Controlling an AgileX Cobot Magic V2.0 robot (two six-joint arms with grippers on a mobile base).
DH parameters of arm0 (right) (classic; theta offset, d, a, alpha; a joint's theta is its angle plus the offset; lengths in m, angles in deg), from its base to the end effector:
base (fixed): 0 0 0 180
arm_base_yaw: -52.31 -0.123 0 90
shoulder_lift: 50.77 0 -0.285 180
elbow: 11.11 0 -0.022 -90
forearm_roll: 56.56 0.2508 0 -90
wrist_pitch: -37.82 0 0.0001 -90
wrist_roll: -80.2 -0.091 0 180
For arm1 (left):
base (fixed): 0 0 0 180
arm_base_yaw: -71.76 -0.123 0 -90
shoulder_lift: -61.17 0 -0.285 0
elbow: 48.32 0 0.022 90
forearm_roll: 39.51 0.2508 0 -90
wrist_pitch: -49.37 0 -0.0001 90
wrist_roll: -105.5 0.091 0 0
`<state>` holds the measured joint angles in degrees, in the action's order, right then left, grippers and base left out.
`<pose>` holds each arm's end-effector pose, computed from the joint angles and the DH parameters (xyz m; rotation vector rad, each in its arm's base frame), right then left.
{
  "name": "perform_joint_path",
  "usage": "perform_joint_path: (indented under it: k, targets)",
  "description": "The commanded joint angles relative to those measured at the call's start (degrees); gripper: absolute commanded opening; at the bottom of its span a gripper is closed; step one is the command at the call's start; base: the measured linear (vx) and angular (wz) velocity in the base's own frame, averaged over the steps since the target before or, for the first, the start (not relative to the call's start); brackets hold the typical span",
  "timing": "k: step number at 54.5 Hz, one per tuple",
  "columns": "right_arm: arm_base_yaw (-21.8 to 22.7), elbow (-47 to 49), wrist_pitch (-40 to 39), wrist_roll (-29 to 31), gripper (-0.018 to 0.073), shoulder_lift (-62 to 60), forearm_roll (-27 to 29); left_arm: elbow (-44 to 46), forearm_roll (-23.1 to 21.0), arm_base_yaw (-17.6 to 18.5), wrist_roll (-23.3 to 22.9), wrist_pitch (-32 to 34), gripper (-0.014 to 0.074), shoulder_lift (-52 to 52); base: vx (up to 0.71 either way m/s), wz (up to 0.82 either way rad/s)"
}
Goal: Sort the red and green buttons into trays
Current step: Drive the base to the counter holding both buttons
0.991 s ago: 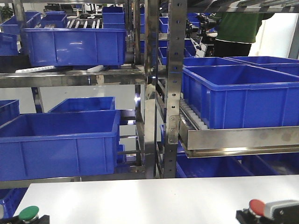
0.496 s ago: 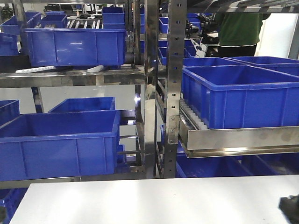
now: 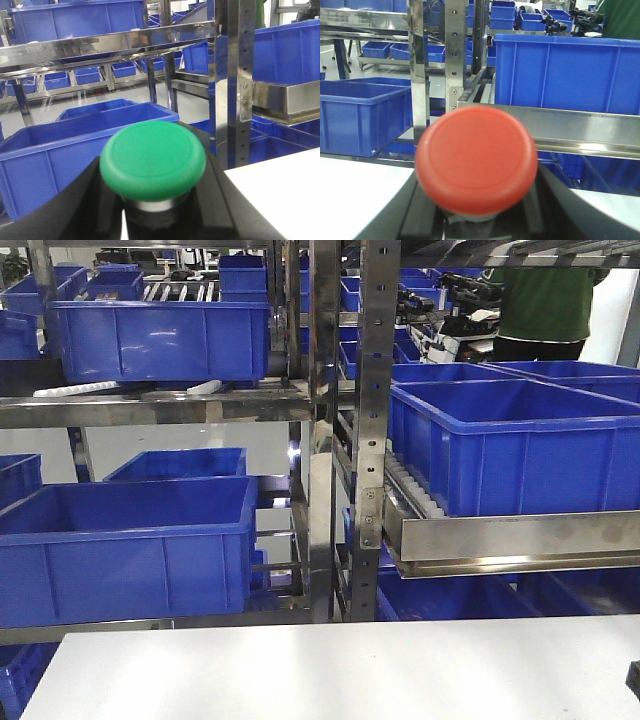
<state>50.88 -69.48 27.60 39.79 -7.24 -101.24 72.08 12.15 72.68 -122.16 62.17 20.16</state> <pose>0.1330 0.0146 0.2818 -0.1705 1.6420 0.0716 0.1248 -0.0177 0.2814 0.1940 1.6047 -0.1091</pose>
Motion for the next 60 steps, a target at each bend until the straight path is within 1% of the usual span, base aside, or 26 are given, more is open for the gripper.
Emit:
perform_joint_path:
  k: [1, 28, 32, 40, 44, 60]
  targets:
    - [0.4, 1.8, -3.3, 0.1, -0.0008, -0.1, -0.1, 1.6, -0.9, 0.3, -0.6, 2.8, 0.0000, -0.1, 0.00, 0.00]
    - [0.1, 1.8, -3.3, 0.1, -0.0008, -0.1, -0.1, 1.6, -0.9, 0.3, -0.6, 2.8, 0.0000, -0.1, -0.01, 0.06]
    - [-1.0, 1.8, -3.3, 0.1, -0.0008, -0.1, -0.1, 1.6, -0.9, 0.3, -0.6, 2.8, 0.0000, -0.1, -0.05, 0.27]
    - [-4.8, 1.8, -3.4, 0.1, -0.0008, -0.1, -0.1, 1.6, -0.9, 0.3, -0.6, 2.8, 0.0000, -0.1, -0.06, 0.33]
    - [-5.8, 1.8, -3.4, 0.1, -0.0008, -0.1, -0.1, 1.6, -0.9, 0.3, -0.6, 2.8, 0.0000, -0.1, -0.08, 0.40]
    - [-5.8, 1.8, -3.4, 0.1, -0.0008, -0.1, -0.1, 1.6, -0.9, 0.3, -0.6, 2.8, 0.0000, -0.1, -0.11, 0.49]
